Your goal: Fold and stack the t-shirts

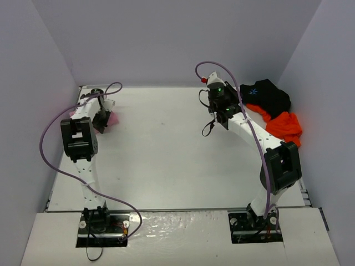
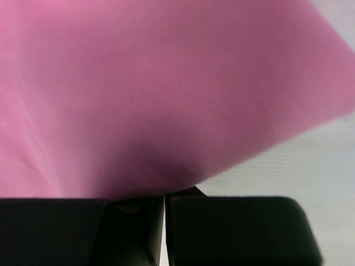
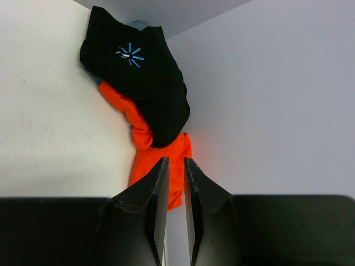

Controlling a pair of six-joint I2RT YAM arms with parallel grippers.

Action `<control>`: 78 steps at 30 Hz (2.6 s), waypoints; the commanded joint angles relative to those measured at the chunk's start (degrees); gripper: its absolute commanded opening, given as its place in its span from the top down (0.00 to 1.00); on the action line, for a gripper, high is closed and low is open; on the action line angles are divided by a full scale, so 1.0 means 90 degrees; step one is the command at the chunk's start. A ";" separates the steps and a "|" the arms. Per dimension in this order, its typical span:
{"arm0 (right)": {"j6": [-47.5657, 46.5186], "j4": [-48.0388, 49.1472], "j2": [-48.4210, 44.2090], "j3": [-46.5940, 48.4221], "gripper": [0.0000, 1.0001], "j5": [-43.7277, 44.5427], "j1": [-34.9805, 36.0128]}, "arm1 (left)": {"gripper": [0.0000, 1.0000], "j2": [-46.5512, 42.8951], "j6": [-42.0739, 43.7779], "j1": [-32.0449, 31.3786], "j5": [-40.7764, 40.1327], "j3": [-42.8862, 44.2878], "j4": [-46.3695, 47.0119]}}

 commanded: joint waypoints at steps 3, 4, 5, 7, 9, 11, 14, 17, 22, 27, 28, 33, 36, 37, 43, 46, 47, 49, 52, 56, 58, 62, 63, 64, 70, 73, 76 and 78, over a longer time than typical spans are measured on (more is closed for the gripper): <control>0.0172 0.0303 -0.0282 0.0081 0.85 0.0074 0.0065 | 1.00 -0.0033 0.0054 0.0574 -0.0318 0.0420 -0.0303; 0.0191 0.0303 -0.0281 0.0075 0.85 0.0068 0.0071 | 1.00 -0.0129 0.0037 0.0543 -0.0263 0.0329 -0.0299; 0.0207 0.0300 -0.0284 0.0069 0.85 0.0059 0.0075 | 1.00 -0.0227 0.0021 0.0514 -0.0247 0.0232 -0.0293; 0.0221 0.0293 -0.0291 0.0052 0.85 0.0049 0.0075 | 1.00 -0.0435 -0.0017 0.0485 -0.0277 -0.0004 -0.0272; 0.0230 0.0293 -0.0301 0.0031 0.85 0.0042 0.0073 | 1.00 -0.0668 -0.0019 0.0484 -0.0318 -0.0415 -0.0209; 0.0231 0.0283 -0.0289 0.0043 0.85 0.0015 0.0075 | 1.00 -0.0881 0.0036 0.0489 -0.0584 -0.0598 -0.0111; 0.0241 0.0264 -0.0223 0.0139 0.85 0.0034 0.0115 | 1.00 -0.0887 0.0085 0.0584 -0.0784 -0.0537 -0.0238; 0.0261 0.0243 -0.0234 0.0135 0.85 0.0034 0.0152 | 1.00 -0.0838 0.0085 0.0631 -0.0997 -0.0513 -0.0325; 0.0259 0.0244 -0.0241 0.0042 0.85 -0.0005 0.0142 | 1.00 -0.0595 0.0008 0.0747 -0.1159 -0.0206 -0.0437; 0.0244 0.0244 -0.0206 0.0042 0.85 -0.0034 0.0131 | 1.00 0.0020 -0.0256 0.0951 -0.1244 0.0693 -0.0820; 0.0241 0.0241 -0.0192 0.0042 0.85 -0.0038 0.0133 | 1.00 0.0120 -0.0278 0.0954 -0.1292 0.0909 -0.0888; 0.0245 0.0254 -0.0063 0.0056 0.85 -0.0058 0.0109 | 1.00 0.1177 -0.0369 0.0964 -0.1555 0.2515 -0.1611; 0.0273 0.0254 0.0014 0.0062 0.85 -0.0086 0.0091 | 1.00 0.1699 -0.0403 0.0961 -0.1574 0.3481 -0.1989; 0.0280 0.0254 0.0046 0.0062 0.85 -0.0093 0.0083 | 1.00 0.1916 -0.0400 0.0952 -0.1595 0.3880 -0.2064; 0.0284 0.0290 0.0264 0.0109 0.85 -0.0131 0.0030 | 1.00 0.2597 -0.0388 0.0863 -0.1936 0.4947 -0.2238; 0.0290 0.0303 0.0416 0.0145 0.85 -0.0131 0.0026 | 1.00 0.2686 -0.0496 0.0817 -0.1854 0.5214 -0.2132; 0.0290 0.0303 0.0456 0.0152 0.85 -0.0129 0.0026 | 0.99 0.2701 -0.0573 0.0808 -0.1803 0.5302 -0.2080; 0.0280 0.0301 0.0496 0.0161 0.85 -0.0108 0.0036 | 0.96 0.2730 -0.0703 0.0785 -0.1742 0.5515 -0.1955; 0.0261 0.0303 0.0543 0.0196 0.85 -0.0065 0.0030 | 0.91 0.2598 -0.0707 0.0747 -0.1608 0.5500 -0.1546; 0.0232 0.0303 0.0589 0.0228 0.85 -0.0035 0.0045 | 0.80 0.2284 -0.0565 0.0568 -0.1614 0.5301 -0.0676; 0.0237 0.0299 0.0620 0.0232 0.85 -0.0057 0.0040 | 0.78 0.2263 -0.0489 0.0469 -0.1709 0.5324 -0.0465; 0.0222 0.0274 0.0705 0.0247 0.85 -0.0072 0.0094 | 0.76 0.2422 -0.0433 0.0369 -0.1958 0.5606 -0.0344; 0.0231 0.0274 0.0714 0.0247 0.85 -0.0073 0.0103 | 0.76 0.2441 -0.0424 0.0368 -0.2090 0.5606 -0.0262; 0.0248 0.0257 0.0740 0.0256 0.85 -0.0081 0.0104 | 0.76 0.2459 -0.0398 0.0376 -0.2098 0.5581 -0.0240; 0.0356 0.0173 0.0761 0.0264 0.85 -0.0180 0.0136 | 0.73 0.2362 -0.0394 0.0621 -0.2579 0.5046 -0.0075; 0.0358 0.0166 0.0758 0.0257 0.85 -0.0180 0.0178 | 0.73 0.2484 -0.0405 0.0793 -0.2703 0.5181 -0.0293; 0.0332 0.0158 0.0728 0.0257 0.85 -0.0172 0.0226 | 0.74 0.2651 -0.0481 0.1013 -0.2717 0.5469 -0.0655; 0.0323 0.0160 0.0709 0.0261 0.85 -0.0171 0.0252 | 0.74 0.2696 -0.0507 0.1109 -0.2811 0.5557 -0.0727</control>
